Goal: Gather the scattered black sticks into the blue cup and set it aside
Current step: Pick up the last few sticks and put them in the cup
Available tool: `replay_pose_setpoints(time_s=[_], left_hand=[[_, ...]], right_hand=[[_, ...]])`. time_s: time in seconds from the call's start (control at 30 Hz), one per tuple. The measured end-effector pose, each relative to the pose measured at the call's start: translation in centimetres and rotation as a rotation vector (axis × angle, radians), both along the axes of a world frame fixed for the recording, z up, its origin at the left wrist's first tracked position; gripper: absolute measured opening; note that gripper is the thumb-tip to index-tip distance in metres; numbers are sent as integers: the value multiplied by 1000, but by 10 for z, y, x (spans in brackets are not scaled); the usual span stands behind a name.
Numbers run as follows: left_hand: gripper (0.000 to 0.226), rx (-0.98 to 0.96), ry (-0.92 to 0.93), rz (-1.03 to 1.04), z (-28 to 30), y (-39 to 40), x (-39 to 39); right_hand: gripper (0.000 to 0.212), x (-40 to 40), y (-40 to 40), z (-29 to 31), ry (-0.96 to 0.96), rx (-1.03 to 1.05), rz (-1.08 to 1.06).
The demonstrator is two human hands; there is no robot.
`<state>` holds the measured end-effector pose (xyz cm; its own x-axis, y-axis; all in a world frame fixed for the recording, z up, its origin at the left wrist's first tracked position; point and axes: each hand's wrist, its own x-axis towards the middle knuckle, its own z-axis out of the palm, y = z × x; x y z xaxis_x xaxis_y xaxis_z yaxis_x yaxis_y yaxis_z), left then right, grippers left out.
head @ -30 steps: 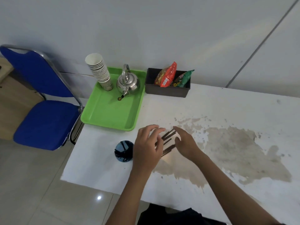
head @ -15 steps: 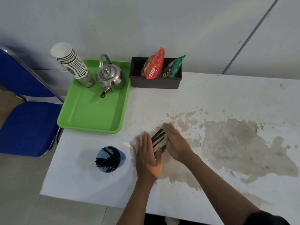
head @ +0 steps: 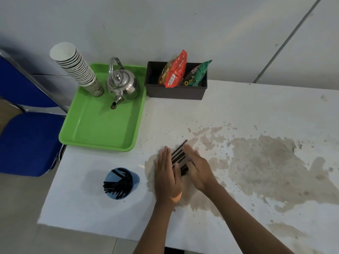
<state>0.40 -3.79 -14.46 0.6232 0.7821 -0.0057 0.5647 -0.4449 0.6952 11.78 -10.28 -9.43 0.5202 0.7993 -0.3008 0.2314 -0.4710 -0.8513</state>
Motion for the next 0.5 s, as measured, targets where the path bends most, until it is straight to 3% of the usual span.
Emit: replay_pose_setpoints(time_s=[0.23,0.37,0.5], left_hand=[[56,-133,-163,22,13,1,-8],[55,-235,-296,56,25,-2,8],[53,-201,-411,187,36,0,15]], right_hand=[[56,2,2,1,87,103,-166],[55,9,13,-7,19,74,-128],[54,10,9,-11,13,98,-142]])
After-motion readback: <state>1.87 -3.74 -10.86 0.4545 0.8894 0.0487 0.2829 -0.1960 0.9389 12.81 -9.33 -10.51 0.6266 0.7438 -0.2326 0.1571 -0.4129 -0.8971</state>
